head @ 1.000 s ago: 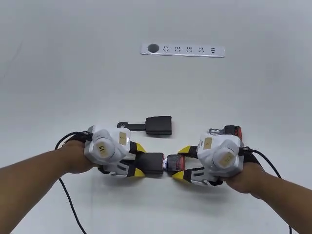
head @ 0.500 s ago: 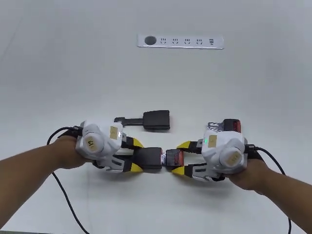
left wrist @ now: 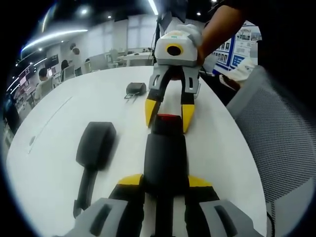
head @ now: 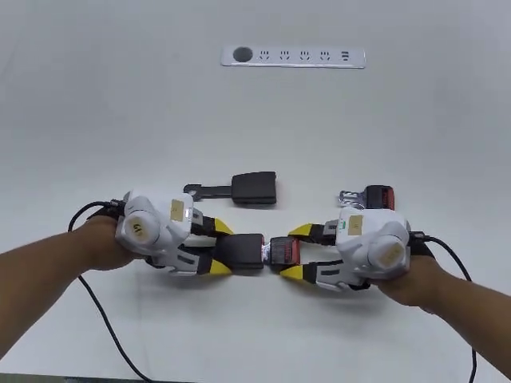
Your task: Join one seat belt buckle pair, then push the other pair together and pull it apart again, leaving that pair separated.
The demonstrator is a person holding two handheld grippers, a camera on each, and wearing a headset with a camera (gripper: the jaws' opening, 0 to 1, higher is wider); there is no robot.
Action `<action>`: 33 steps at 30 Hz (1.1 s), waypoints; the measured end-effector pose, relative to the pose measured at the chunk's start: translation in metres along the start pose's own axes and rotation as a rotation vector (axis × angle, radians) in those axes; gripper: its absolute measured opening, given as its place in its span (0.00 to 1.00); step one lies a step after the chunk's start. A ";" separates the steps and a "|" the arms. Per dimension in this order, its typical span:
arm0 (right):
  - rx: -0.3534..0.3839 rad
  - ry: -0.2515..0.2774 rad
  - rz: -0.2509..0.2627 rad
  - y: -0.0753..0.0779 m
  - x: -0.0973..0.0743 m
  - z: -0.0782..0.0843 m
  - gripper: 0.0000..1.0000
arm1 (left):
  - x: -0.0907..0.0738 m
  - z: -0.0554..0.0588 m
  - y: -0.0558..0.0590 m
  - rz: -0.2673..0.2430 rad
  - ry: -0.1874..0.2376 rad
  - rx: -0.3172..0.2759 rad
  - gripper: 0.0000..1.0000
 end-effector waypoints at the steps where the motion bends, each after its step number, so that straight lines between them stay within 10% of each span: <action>1: 0.000 0.004 0.000 0.000 0.000 0.001 0.31 | 0.000 0.000 0.000 0.001 0.000 0.001 0.32; 20: 0.004 0.036 0.003 0.000 0.000 0.003 0.32 | 0.000 -0.002 0.001 0.005 0.012 0.002 0.32; 33: -0.010 0.007 0.003 -0.001 -0.001 0.003 0.34 | 0.002 -0.006 0.005 -0.008 -0.086 0.062 0.33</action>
Point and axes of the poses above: the centre of the closed fingertips' face, and the gripper's own axes: x roughly forward along the fingers, y roughly to its right, z roughly out of its underside, the point moved 3 cm from there along -x, roughly backward along the fingers, and after that the axes turned 5 degrees about -x, right-handed, at the moved point
